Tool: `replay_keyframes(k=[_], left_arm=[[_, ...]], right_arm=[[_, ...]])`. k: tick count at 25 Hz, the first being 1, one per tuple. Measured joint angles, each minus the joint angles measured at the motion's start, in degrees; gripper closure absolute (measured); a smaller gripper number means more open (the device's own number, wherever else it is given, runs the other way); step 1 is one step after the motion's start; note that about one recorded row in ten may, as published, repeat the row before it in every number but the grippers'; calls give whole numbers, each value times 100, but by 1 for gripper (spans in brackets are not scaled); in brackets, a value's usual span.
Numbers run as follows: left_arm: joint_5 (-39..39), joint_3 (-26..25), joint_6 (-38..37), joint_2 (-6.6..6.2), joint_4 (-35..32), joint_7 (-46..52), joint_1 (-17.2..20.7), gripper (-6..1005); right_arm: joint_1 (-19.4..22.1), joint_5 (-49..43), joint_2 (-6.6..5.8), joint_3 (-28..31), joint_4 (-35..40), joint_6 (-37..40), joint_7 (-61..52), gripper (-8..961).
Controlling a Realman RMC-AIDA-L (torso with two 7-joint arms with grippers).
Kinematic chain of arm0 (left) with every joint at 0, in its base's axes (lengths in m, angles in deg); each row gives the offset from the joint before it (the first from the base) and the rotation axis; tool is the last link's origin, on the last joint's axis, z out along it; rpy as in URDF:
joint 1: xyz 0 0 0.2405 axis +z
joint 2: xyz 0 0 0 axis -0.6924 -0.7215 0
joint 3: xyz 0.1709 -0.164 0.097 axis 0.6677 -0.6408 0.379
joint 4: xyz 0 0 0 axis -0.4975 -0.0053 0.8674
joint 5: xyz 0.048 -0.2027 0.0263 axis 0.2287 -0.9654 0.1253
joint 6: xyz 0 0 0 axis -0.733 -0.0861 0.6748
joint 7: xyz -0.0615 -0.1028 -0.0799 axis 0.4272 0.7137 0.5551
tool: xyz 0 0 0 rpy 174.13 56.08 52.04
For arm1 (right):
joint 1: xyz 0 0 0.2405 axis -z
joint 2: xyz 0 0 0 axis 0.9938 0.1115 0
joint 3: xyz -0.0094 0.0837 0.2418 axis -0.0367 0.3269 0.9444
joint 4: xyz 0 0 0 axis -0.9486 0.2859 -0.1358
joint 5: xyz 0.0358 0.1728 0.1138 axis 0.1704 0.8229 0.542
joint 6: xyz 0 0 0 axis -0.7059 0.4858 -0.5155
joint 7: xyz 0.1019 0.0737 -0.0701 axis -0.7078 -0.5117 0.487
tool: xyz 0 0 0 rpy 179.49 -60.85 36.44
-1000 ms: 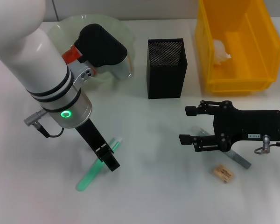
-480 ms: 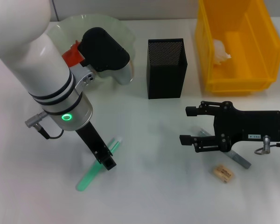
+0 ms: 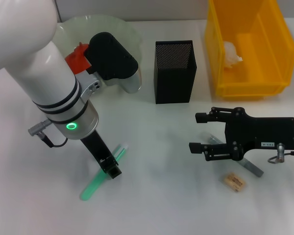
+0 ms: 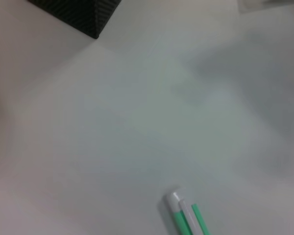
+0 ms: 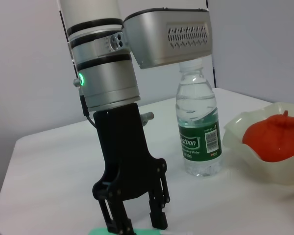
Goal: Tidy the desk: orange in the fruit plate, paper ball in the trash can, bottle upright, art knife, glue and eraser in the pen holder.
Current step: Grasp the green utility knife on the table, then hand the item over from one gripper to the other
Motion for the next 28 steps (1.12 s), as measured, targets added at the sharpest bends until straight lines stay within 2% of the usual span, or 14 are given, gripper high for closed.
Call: replay_keyframes(k=[3, 8, 14, 28], left_arm=[[3, 0, 8, 0, -28, -21, 7, 443], [5, 0, 11, 0, -30, -25, -5, 568], [52, 2, 13, 0, -34, -25, 4, 616], [90, 121, 112, 0, 5, -26, 13, 617]], right_arm=[[5, 0, -5, 0, 4, 11, -39, 142], [5, 0, -15, 0, 9, 30, -57, 142], [5, 0, -17, 0, 9, 33, -69, 141], [-5, 0, -18, 0, 18, 33, -128, 142]])
